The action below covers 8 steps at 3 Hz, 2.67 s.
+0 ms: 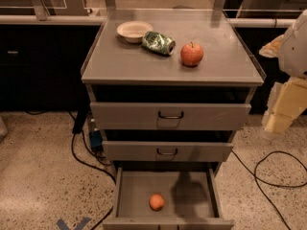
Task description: Pick orange from bottom drawer and place on counter
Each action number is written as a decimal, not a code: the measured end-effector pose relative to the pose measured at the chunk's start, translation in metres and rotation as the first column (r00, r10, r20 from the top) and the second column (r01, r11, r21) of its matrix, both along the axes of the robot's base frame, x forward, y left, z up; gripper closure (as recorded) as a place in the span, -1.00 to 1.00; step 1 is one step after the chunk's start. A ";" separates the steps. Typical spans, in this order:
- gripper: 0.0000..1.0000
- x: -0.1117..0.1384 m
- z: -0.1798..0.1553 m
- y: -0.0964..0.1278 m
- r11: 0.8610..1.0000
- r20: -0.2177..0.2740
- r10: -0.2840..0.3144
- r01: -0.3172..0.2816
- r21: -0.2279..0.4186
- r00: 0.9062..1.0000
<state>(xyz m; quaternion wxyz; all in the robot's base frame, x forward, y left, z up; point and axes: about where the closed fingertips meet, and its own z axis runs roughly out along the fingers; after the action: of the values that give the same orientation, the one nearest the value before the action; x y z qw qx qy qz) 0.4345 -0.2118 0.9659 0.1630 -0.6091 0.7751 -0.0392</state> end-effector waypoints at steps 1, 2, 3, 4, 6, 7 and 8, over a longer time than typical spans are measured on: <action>-1.00 -0.015 -0.036 0.008 0.999 0.000 0.036 -0.036 0.008 0.999; -1.00 -0.032 -0.089 0.010 0.999 -0.028 0.048 -0.047 0.023 0.998; -1.00 -0.045 -0.137 0.011 0.999 -0.052 0.043 -0.043 -0.002 0.998; -1.00 -0.045 -0.202 0.019 0.998 -0.042 0.012 -0.015 -0.067 0.999; -1.00 -0.044 -0.244 0.015 0.998 -0.071 0.019 -0.023 -0.056 0.997; -1.00 -0.038 -0.282 0.017 0.997 -0.090 0.049 -0.053 -0.053 0.995; -1.00 -0.033 -0.324 0.022 0.995 -0.118 0.086 -0.092 -0.045 0.989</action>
Offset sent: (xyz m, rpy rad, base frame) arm -0.0539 0.0101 -0.1603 0.0411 0.0739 0.0570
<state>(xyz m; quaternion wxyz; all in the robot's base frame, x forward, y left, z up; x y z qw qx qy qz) 0.4016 -0.1897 0.6424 0.1042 -0.6481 0.7542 -0.0159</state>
